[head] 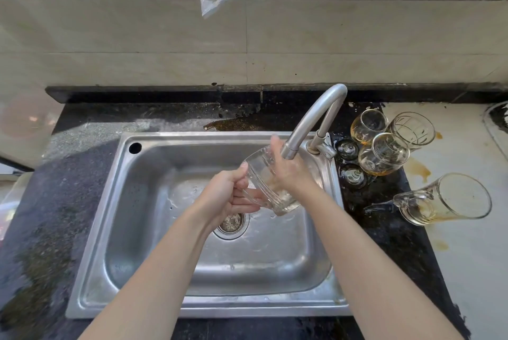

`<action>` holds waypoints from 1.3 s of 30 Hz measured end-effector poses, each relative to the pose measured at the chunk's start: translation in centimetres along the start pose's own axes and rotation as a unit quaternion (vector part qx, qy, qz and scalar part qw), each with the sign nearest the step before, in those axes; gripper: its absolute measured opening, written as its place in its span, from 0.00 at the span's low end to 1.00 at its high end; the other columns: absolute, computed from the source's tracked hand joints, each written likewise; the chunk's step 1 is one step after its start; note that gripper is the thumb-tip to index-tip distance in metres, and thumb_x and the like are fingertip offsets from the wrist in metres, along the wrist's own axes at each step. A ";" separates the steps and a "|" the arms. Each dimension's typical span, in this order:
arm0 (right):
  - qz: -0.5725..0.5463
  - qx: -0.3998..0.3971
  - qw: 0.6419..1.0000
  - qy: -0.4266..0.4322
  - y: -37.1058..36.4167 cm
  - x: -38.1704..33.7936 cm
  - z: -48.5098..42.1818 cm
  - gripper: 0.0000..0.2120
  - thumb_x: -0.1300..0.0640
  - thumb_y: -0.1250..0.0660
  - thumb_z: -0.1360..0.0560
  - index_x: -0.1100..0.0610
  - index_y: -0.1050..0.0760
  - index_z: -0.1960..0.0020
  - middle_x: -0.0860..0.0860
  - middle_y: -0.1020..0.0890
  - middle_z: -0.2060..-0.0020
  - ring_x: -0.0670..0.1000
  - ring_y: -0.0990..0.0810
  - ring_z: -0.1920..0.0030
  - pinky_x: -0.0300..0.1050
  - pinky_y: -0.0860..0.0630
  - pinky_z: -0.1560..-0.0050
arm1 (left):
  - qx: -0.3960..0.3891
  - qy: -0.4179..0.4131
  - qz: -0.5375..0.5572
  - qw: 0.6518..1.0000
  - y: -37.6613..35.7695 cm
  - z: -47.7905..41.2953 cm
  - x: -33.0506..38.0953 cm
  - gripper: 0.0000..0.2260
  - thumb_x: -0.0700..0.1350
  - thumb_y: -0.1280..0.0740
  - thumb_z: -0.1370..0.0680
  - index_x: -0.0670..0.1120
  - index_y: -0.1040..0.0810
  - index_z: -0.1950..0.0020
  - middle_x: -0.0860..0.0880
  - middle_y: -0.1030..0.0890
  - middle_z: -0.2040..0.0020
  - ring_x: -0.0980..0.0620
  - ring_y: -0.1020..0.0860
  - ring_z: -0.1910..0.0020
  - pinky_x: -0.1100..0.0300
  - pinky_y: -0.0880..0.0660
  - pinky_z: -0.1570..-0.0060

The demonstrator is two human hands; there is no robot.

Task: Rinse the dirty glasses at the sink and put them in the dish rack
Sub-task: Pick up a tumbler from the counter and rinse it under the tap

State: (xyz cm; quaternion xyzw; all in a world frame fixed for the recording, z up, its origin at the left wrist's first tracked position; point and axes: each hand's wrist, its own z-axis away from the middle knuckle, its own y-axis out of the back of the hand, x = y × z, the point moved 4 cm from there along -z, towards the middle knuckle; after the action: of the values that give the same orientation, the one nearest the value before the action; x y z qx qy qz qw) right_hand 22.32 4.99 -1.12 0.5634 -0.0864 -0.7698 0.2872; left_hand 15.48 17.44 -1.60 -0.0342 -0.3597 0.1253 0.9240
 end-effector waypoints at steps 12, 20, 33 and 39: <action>-0.262 0.022 0.948 -0.178 0.6 3.1 1.6 0.16 0.40 0.39 0.25 0.52 0.23 0.51 0.51 0.21 0.57 0.52 0.19 0.58 0.61 0.18 0.55 | -0.008 0.008 0.244 0.970 -1.2 -1.7 -2.8 0.22 0.52 0.43 0.18 0.45 0.36 0.70 0.34 0.17 0.59 0.42 0.16 0.58 0.49 0.19 0.54; 0.002 0.096 0.994 -0.057 2.0 1.4 0.7 0.14 0.46 0.39 0.24 0.57 0.25 0.57 0.50 0.20 0.61 0.54 0.21 0.58 0.56 0.22 0.55 | 0.126 -0.071 0.105 0.984 -0.3 -2.7 -2.1 0.11 0.42 0.43 0.20 0.46 0.23 0.57 0.46 0.19 0.51 0.50 0.23 0.51 0.54 0.31 0.49; -0.067 0.035 0.996 0.041 0.6 -1.9 1.6 0.15 0.53 0.39 0.22 0.57 0.20 0.62 0.52 0.18 0.64 0.52 0.21 0.58 0.50 0.25 0.51 | 0.156 0.072 0.290 0.941 -1.8 -4.7 -2.8 0.10 0.48 0.30 0.27 0.49 0.27 0.67 0.52 0.26 0.76 0.56 0.28 0.80 0.65 0.27 0.72; 0.002 0.108 0.989 0.098 -0.4 -1.0 2.9 0.21 0.44 0.49 0.22 0.57 0.30 0.63 0.48 0.26 0.72 0.52 0.27 0.67 0.48 0.32 0.64 | 0.198 0.076 0.317 0.924 -1.7 -4.9 -2.5 0.12 0.47 0.29 0.26 0.47 0.29 0.66 0.52 0.30 0.83 0.57 0.31 0.86 0.71 0.34 0.83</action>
State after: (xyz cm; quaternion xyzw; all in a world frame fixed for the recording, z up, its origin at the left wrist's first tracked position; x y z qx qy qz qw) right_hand 19.75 5.28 0.50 0.6634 -0.1412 -0.6967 0.2334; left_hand 17.38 15.31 -6.64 0.0281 -0.2270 0.4772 0.8485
